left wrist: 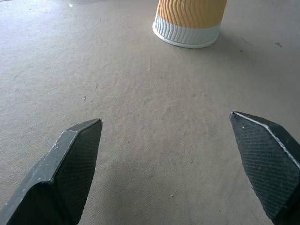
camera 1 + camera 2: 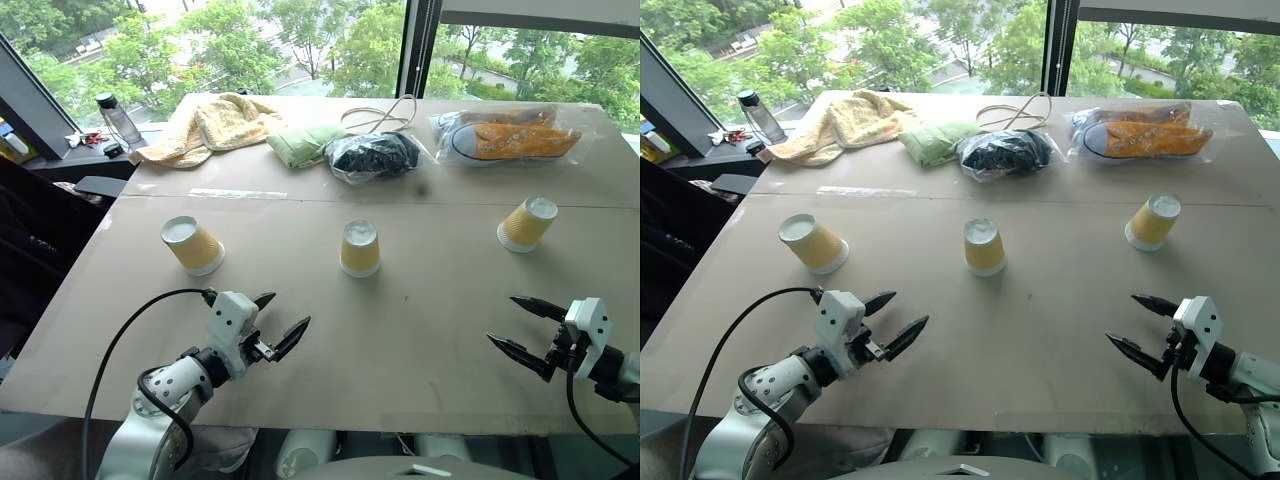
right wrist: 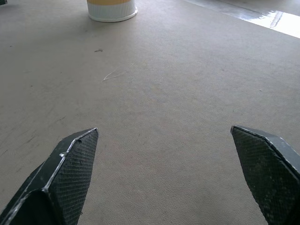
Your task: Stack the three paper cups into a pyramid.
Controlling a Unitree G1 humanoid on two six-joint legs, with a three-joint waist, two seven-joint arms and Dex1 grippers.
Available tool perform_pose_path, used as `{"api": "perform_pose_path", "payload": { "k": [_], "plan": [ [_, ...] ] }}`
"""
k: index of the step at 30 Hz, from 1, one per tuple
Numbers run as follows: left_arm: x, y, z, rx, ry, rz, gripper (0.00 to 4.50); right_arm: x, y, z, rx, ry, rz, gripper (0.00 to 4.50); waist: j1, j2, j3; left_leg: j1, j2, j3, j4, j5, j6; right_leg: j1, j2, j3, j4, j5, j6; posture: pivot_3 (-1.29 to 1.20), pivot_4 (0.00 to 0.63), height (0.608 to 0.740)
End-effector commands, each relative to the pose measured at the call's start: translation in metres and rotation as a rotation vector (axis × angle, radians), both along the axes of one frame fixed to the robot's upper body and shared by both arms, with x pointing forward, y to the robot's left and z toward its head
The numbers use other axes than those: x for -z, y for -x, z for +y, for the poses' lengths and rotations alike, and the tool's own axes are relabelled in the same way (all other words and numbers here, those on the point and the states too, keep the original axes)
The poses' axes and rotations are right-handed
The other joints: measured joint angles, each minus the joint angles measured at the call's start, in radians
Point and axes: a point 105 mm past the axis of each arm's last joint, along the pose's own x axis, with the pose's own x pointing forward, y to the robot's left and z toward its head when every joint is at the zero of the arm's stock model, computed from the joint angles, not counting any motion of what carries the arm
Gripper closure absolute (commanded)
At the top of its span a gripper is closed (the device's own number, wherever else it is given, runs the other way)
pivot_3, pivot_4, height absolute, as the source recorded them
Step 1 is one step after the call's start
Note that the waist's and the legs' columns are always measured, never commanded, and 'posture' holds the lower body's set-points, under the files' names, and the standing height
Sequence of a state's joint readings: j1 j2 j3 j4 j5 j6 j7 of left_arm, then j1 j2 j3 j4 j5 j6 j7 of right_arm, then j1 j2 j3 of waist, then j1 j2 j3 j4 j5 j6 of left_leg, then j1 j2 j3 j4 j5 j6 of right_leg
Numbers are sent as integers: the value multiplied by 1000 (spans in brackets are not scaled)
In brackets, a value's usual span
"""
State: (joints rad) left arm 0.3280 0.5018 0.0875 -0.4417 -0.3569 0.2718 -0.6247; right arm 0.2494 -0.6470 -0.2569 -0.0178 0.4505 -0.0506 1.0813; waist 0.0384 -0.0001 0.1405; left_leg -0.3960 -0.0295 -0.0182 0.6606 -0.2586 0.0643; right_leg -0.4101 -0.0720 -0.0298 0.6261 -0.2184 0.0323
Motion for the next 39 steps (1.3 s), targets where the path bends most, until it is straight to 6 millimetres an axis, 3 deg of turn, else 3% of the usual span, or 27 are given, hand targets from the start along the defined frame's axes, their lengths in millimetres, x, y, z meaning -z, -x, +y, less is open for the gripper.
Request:
{"api": "perform_pose_path", "payload": {
  "k": [1, 24, 30, 35, 39],
  "plan": [
    [-9, 0, -5, 35, -14, -42, 0, -11, -2, -6, 10, 21, -57, 34, 0, 0, 0, 0, 0, 0, 0, 0, 0, 0, 0, 0, 0, 0, 0, 0, 150, 740],
    [-10, 0, -9, 93, -13, -51, 0, -13, -6, 3, -17, 18, -87, 34, 0, 0, 0, 0, 0, 0, 0, 0, 0, 0, 0, 0, 0, 0, 0, 0, 150, 740],
    [-23, 7, 1, 194, 18, -99, 0, -30, -21, 41, -104, -61, -149, 34, -5, 0, 0, 0, 1, 0, 0, 0, 0, 0, 1, 0, 0, 0, 0, 0, 150, 740],
    [-47, 6, 21, 279, 32, -126, 0, -42, -52, 94, -179, -114, -188, 34, -14, 0, 1, 0, 1, 0, 0, 0, 0, 0, 0, 0, 0, 0, 0, 0, 150, 740],
    [-78, 5, 41, 350, 27, -132, 0, -52, -79, 139, -216, -151, -186, 34, -23, -1, 2, 0, 0, 0, 0, 0, 0, -1, 1, -1, 1, 0, 0, 0, 150, 740]
  ]
}}
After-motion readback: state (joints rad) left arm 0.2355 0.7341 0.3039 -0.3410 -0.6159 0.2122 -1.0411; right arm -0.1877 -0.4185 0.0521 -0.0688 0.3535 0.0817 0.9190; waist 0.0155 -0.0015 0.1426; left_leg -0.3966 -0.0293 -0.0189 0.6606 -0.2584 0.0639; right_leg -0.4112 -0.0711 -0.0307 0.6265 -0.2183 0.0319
